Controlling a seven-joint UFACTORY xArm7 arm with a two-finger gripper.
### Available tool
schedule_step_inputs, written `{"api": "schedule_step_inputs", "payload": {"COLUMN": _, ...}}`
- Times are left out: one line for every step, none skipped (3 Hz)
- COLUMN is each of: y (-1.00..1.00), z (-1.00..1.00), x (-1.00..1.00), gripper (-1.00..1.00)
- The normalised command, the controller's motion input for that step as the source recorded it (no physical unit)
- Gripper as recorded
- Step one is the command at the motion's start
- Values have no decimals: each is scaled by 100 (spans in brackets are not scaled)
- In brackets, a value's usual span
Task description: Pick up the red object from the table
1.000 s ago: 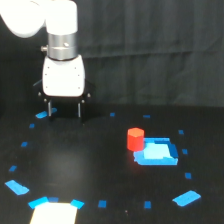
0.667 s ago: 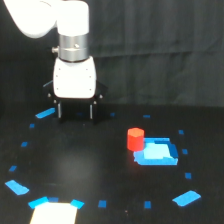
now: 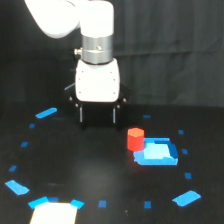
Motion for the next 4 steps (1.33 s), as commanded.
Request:
{"api": "schedule_step_inputs", "payload": {"y": -89, "z": -52, "x": 93, "gripper": 87}}
{"api": "schedule_step_inputs", "payload": {"y": -22, "z": -48, "x": 100, "gripper": 97}}
{"api": "schedule_step_inputs", "payload": {"y": -76, "z": -50, "x": 36, "gripper": -1}}
{"api": "schedule_step_inputs", "payload": {"y": -32, "z": -54, "x": 20, "gripper": -100}}
